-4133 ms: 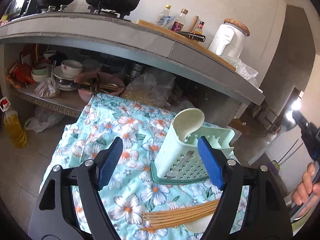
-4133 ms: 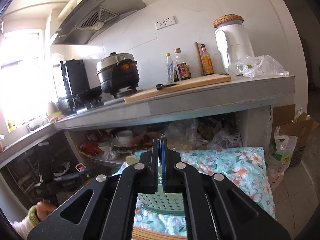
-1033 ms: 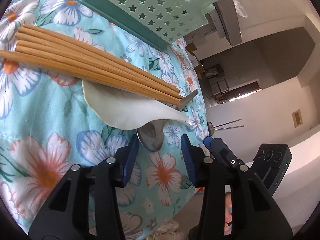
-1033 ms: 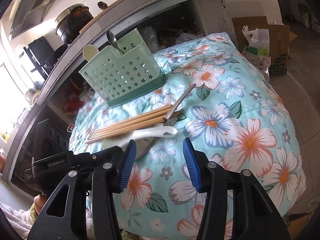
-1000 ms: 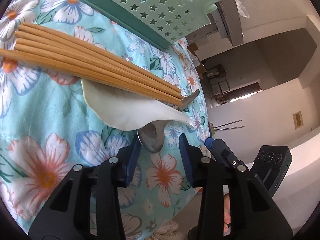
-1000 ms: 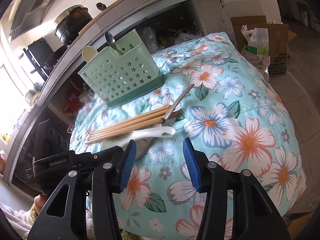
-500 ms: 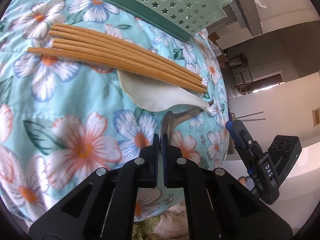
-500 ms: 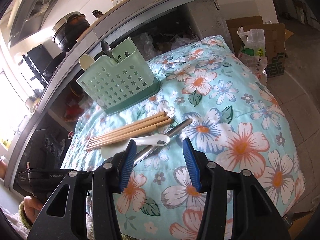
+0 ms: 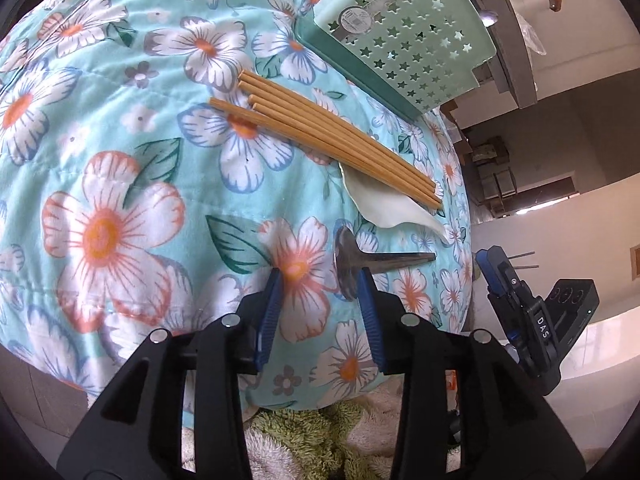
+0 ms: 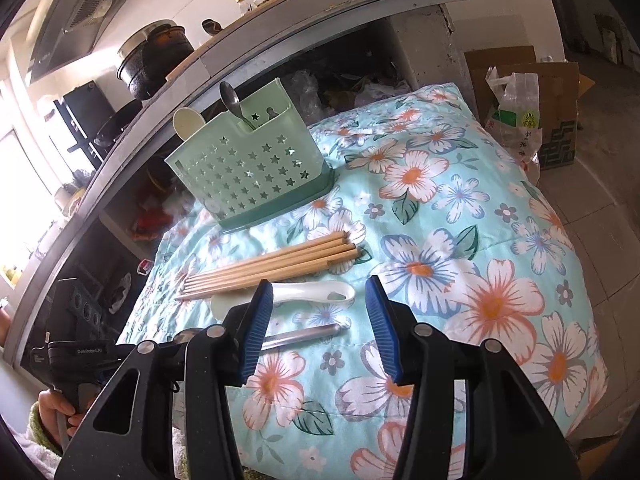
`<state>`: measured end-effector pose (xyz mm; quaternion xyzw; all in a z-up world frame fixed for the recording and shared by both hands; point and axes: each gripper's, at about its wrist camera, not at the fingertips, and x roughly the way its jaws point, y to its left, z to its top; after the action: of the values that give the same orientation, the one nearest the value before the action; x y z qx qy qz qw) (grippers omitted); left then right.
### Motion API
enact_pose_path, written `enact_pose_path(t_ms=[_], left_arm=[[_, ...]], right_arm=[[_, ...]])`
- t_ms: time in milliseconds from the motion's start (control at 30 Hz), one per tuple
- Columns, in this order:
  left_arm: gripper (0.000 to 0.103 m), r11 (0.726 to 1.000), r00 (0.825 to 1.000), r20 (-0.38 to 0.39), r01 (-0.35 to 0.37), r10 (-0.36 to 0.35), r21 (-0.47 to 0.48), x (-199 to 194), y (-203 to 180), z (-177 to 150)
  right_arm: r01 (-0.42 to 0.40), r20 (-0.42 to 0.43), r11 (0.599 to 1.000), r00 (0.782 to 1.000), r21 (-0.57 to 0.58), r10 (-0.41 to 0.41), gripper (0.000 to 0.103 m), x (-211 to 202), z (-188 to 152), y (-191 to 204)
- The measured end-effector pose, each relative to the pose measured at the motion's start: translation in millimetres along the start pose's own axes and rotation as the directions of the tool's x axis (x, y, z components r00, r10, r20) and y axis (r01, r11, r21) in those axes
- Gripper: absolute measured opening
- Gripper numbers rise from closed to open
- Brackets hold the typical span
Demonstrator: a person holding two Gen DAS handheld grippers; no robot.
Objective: Organize utensils
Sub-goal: 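Reach the left gripper to the long metal spoon and close on it, then carry the spoon with the left gripper to the holder while the right gripper grasps the white rice paddle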
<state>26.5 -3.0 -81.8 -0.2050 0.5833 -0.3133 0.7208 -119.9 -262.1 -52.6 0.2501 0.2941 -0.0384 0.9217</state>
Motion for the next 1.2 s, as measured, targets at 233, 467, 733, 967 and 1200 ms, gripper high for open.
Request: enact_pose_path(t_ms=[233,467,733,967,1200], left_arm=[[0.027,1.0,0.998,0.064,-0.018,0.018,-0.006,15,-7,1],[0.004,0.997,0.999,0.036,-0.04,0.037,0.068,3,-6,8],[0.001,0.996,0.994,0.105,-0.016,0.007,0.09,-75,32,21],[0.001,0.997,0.957,0.28,0.081,-0.077,-0.004,-143,72,33],[0.001,0.994,0.918,0.392,0.089,-0.056,-0.068,-155,88,49]], right_arm=[[0.006,0.013,1.0,1.0,-0.016,-0.005,0.047,-7,-1,3],[0.025,0.019,0.994,1.0,-0.105,-0.023,0.047,-8,-1,22],[0.006,0.018,0.974,1.0,-0.225,-0.002,0.045,3,-2,59],[-0.033,-0.037,0.953,0.999,-0.302,0.023,0.044,24,-10,86],[0.045,-0.042,0.814,0.995,-0.58,-0.085,0.044,64,-38,142]])
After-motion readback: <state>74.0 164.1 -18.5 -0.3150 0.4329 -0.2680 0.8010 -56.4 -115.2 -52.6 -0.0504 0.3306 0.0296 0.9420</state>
